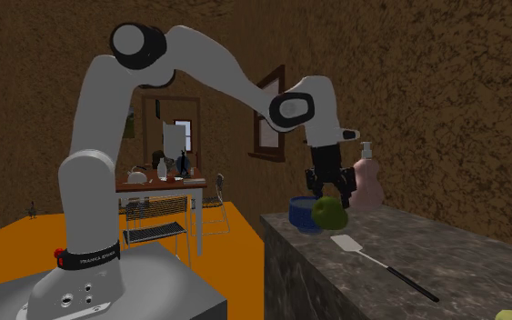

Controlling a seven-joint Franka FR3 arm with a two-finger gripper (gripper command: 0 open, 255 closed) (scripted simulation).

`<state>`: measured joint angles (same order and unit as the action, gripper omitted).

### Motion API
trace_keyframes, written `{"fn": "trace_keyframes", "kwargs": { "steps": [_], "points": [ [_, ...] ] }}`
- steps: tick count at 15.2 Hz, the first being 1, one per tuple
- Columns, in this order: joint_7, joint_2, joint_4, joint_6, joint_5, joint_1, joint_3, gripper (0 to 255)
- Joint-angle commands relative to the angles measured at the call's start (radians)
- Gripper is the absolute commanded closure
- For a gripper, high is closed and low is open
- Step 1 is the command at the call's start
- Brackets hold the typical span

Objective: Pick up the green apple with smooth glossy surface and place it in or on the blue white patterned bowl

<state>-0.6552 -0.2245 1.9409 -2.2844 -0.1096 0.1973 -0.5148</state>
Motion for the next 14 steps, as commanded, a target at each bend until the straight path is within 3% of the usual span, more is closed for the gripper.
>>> {"fn": "trace_keyframes", "kwargs": {
  "steps": [1, 14],
  "points": [
    [0.007, 0.013, -0.014, 0.025, 0.01, -0.003, -0.003, 255],
    [0.031, 0.072, -0.123, 0.185, 0.051, -0.012, -0.013, 255]
  ]
}}
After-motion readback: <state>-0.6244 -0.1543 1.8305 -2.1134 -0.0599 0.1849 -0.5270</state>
